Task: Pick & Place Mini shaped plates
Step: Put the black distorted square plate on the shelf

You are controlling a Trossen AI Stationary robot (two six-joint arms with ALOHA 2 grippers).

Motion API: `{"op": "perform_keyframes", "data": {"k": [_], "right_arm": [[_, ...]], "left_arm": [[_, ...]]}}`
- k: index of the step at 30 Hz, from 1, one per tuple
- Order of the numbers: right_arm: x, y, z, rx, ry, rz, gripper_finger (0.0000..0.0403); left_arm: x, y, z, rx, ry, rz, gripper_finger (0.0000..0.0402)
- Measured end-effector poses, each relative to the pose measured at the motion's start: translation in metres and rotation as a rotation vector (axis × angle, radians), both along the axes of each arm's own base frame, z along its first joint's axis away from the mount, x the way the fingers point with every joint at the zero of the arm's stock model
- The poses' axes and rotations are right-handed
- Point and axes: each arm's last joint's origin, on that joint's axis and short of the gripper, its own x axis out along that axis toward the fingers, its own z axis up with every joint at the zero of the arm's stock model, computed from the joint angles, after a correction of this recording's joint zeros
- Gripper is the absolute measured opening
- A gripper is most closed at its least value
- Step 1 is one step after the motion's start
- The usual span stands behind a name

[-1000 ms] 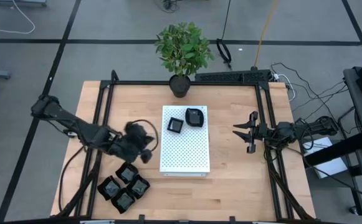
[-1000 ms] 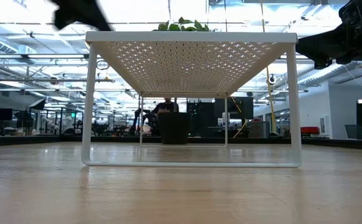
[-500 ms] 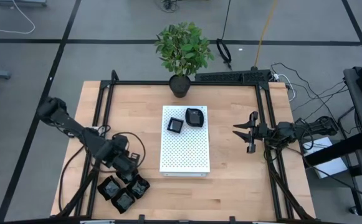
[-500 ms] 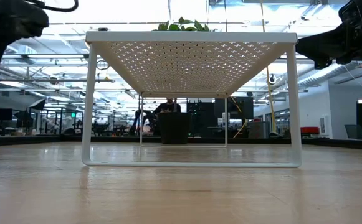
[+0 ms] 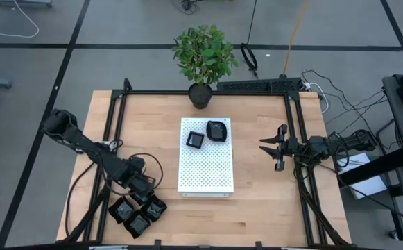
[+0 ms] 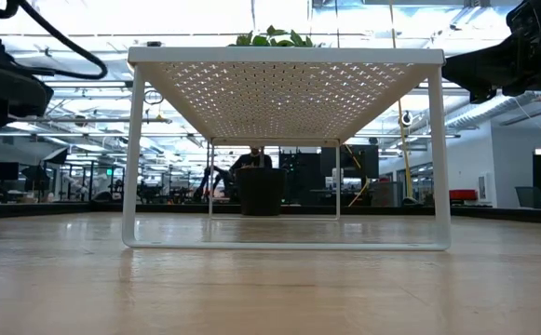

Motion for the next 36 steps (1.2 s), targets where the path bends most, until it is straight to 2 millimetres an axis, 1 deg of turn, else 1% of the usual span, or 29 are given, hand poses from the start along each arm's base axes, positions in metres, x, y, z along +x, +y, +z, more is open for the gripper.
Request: {"op": "perform_keyframes", "data": {"k": [6,13,19,22,26,28,30,32,36], "right_arm": [[0.000,0.000,0.000,0.000,0.000,0.000,0.0102],[0.000,0.000,0.000,0.000,0.000,0.000,0.0102],[0.000,0.000,0.000,0.000,0.000,0.000,0.0102],[0.000,0.000,0.000,0.000,0.000,0.000,0.0102],[0.000,0.000,0.000,0.000,0.000,0.000,0.0102],[0.000,0.000,0.000,0.000,0.000,0.000,0.0102],[0.000,0.000,0.000,0.000,0.000,0.000,0.0102],[0.000,0.000,0.000,0.000,0.000,0.000,0.0102],[0.000,0.000,0.000,0.000,0.000,0.000,0.0102]], "left_arm": [[-0.002,0.002,-0.006,-0.007,-0.004,-0.003,0.0194],[-0.004,0.002,-0.019,-0.043,-0.033,0.006,0.0165],[-0.005,0.003,-0.019,-0.039,-0.031,-0.008,0.0113],[-0.005,0.003,-0.019,-0.039,-0.030,-0.039,0.0076],[-0.004,0.004,-0.019,-0.028,-0.028,-0.064,0.0014],[-0.004,0.006,-0.019,0.001,-0.041,-0.071,0.0009],[-0.004,0.008,-0.015,0.053,-0.052,-0.077,0.0008],[-0.005,0.010,-0.006,0.120,-0.062,-0.079,0.0004],[-0.005,0.015,0.024,0.269,-0.084,-0.087,0.0004]]}}
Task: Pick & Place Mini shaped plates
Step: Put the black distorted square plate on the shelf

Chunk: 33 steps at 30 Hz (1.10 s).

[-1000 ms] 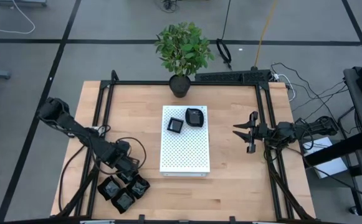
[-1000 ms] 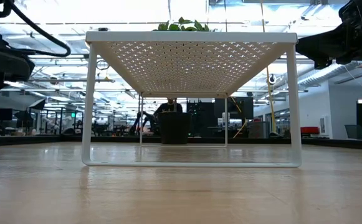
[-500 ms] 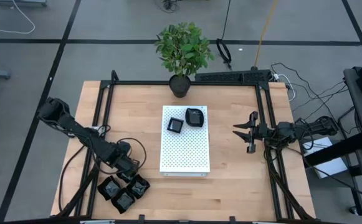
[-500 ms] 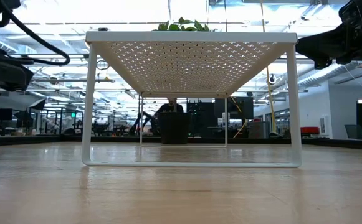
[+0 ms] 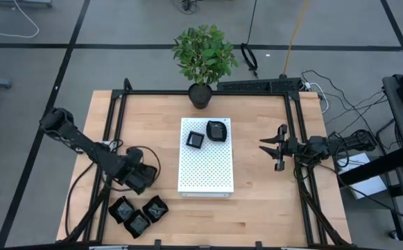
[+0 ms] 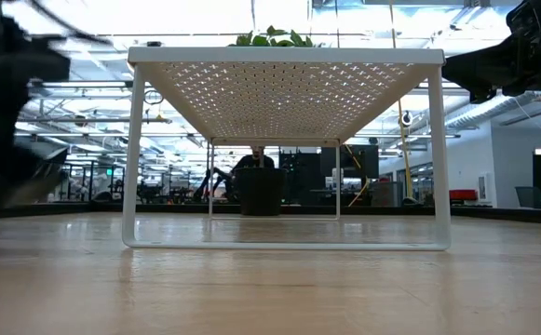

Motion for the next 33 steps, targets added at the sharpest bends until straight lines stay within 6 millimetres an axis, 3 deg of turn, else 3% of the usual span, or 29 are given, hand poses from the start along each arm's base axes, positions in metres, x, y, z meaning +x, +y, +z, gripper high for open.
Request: {"op": "perform_keyframes", "data": {"k": [5,10,17,22,26,33], "right_arm": [[0.000,0.000,0.000,0.000,0.000,0.000,0.0102],[0.000,0.000,0.000,0.000,0.000,0.000,0.0102],[0.000,0.000,0.000,0.000,0.000,0.000,0.0102],[0.000,0.000,0.000,0.000,0.000,0.000,0.0102],[0.000,0.000,0.000,0.000,0.000,0.000,0.0102],[0.000,0.000,0.000,0.000,0.000,0.000,0.0102]], "left_arm": [[0.009,0.000,0.049,0.125,-0.146,-0.054,0.0004],[0.031,-0.008,0.100,0.267,-0.404,-0.203,0.0003],[0.086,-0.022,0.151,0.392,-0.769,-0.426,0.0002],[0.134,-0.020,0.150,0.370,-0.735,-0.534,0.0001],[0.165,-0.010,0.131,0.288,-0.637,-0.548,0.0001],[0.188,0.007,0.098,0.190,-0.521,-0.537,0.0002]]}}
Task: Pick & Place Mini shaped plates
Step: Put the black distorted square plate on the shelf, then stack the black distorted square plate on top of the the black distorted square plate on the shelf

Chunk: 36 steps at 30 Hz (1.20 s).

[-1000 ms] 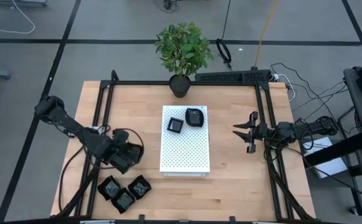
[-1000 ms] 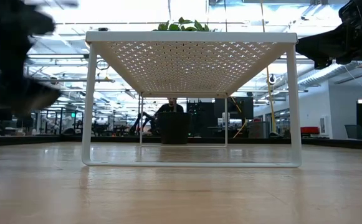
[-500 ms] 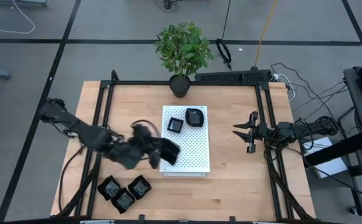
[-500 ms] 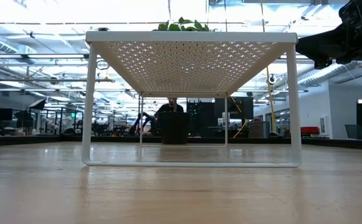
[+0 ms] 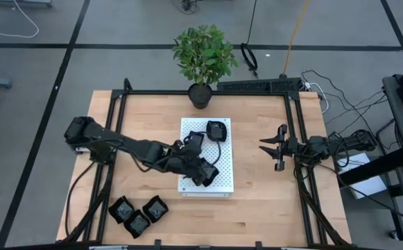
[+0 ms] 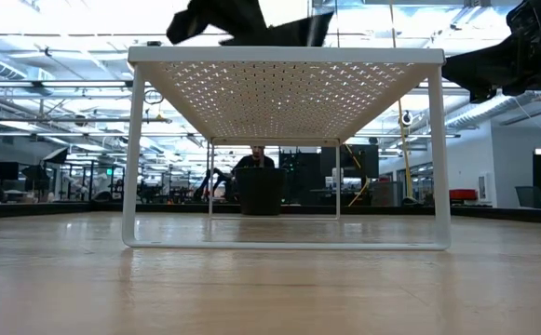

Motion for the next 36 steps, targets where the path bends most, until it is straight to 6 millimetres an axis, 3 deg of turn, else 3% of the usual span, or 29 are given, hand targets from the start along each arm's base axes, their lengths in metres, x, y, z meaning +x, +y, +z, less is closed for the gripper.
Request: {"op": "perform_keyframes", "data": {"k": [11,17,26,30,36], "right_arm": [[0.000,0.000,0.000,0.000,0.000,0.000,0.0102],[0.000,0.000,0.000,0.000,0.000,0.000,0.0102],[0.000,0.000,0.000,0.000,0.000,0.000,0.0102],[0.000,0.000,0.000,0.000,0.002,0.000,0.0102],[0.000,0.000,0.000,0.000,0.002,0.000,0.0102]], "left_arm": [[-0.003,0.007,-0.007,-0.019,0.081,0.030,0.0008],[-0.005,0.008,-0.006,-0.020,0.081,0.043,0.0072],[-0.021,0.009,0.017,-0.029,0.048,-0.015,0.0171],[-0.040,-0.004,0.028,-0.110,0.068,-0.036,0.0180],[-0.077,-0.042,0.018,-0.157,0.239,0.016,0.0181]]}}
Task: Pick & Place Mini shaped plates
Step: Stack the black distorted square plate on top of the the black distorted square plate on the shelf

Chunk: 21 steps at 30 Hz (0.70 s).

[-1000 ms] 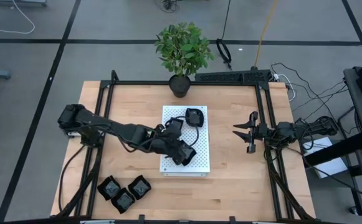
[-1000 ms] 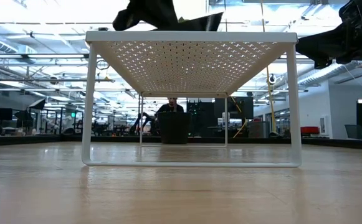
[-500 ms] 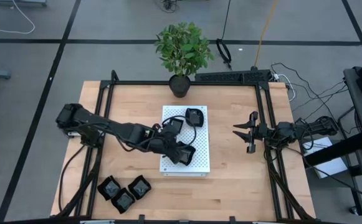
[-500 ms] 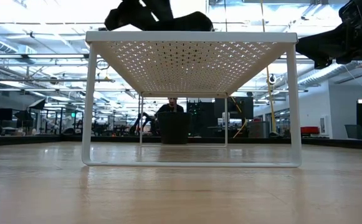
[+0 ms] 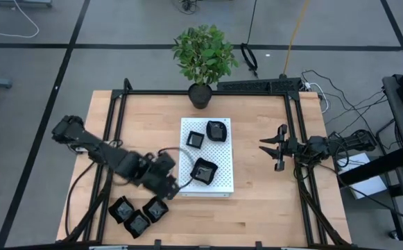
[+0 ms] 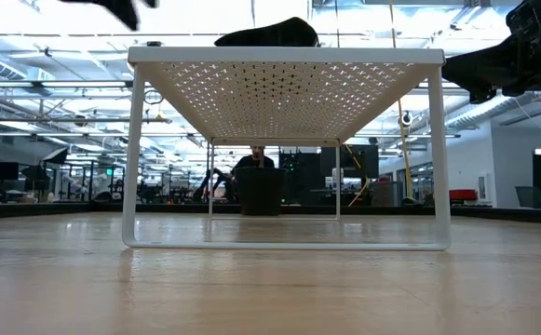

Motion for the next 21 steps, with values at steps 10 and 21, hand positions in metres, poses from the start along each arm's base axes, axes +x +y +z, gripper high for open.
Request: {"op": "perform_keyframes", "data": {"k": [10,21], "right_arm": [[0.000,0.000,0.000,0.000,0.000,0.000,0.0102],[0.000,0.000,0.000,0.000,0.000,0.000,0.0102]], "left_arm": [[-0.044,-0.052,-0.042,-0.062,0.057,0.175,0.0182],[-0.085,-0.063,-0.116,-0.212,0.265,0.384,0.0182]]}}
